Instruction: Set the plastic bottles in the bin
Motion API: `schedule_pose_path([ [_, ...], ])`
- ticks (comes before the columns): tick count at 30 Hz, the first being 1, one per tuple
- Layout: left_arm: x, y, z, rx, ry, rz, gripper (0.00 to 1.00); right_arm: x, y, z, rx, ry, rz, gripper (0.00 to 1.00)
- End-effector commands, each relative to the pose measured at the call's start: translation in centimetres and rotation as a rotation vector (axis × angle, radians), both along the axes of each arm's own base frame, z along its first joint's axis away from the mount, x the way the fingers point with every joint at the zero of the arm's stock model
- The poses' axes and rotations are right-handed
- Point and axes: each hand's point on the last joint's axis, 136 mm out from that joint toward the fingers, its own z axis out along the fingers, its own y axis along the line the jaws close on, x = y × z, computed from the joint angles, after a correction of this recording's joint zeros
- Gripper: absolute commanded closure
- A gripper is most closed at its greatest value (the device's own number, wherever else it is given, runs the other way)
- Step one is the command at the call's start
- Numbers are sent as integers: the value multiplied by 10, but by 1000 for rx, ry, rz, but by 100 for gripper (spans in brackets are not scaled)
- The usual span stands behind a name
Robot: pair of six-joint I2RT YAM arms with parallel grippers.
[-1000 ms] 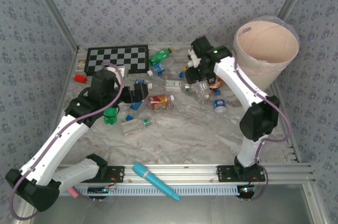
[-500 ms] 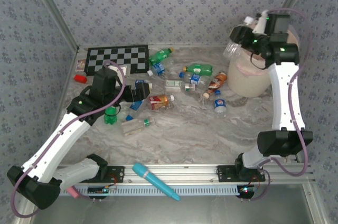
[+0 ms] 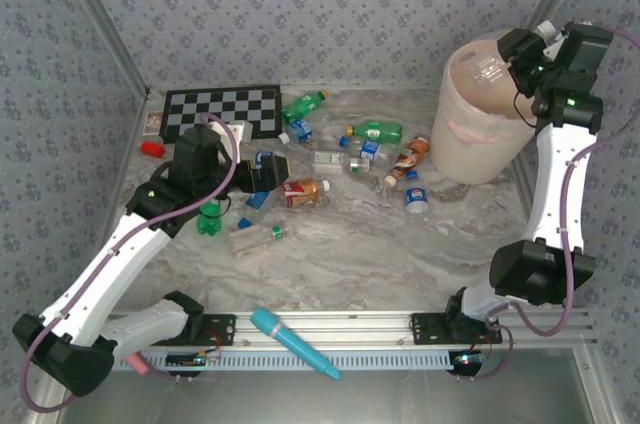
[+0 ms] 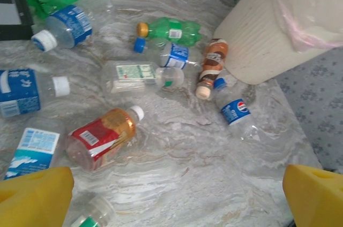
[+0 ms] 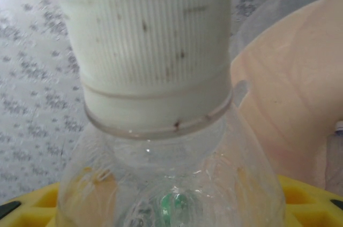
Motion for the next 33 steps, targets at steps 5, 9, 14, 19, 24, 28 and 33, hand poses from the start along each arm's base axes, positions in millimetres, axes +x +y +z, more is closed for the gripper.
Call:
schedule_pose_path([
  [5, -8, -6, 54, -83, -148, -58, 0, -5, -38, -1, 42, -10, -164, 41],
  [9, -9, -5, 54, -80, -150, -53, 0, -10, -60, -13, 34, 36, -244, 41],
  [14, -8, -2, 55, -79, -153, -39, 0, -10, -75, -23, 8, 67, -295, 39],
  [19, -8, -2, 55, -74, -149, -35, 0, -11, -85, -30, -23, 93, -345, 38],
  [24, -8, 0, 52, -67, -142, -26, 0, -12, -91, -35, -64, 114, -361, 39],
  [28, -7, -1, 51, -65, -137, -26, 0, -12, -87, -33, -89, 116, -339, 13],
  [33, -5, -1, 49, -63, -132, -23, 0, -13, -76, -24, -144, 117, -306, 0],
])
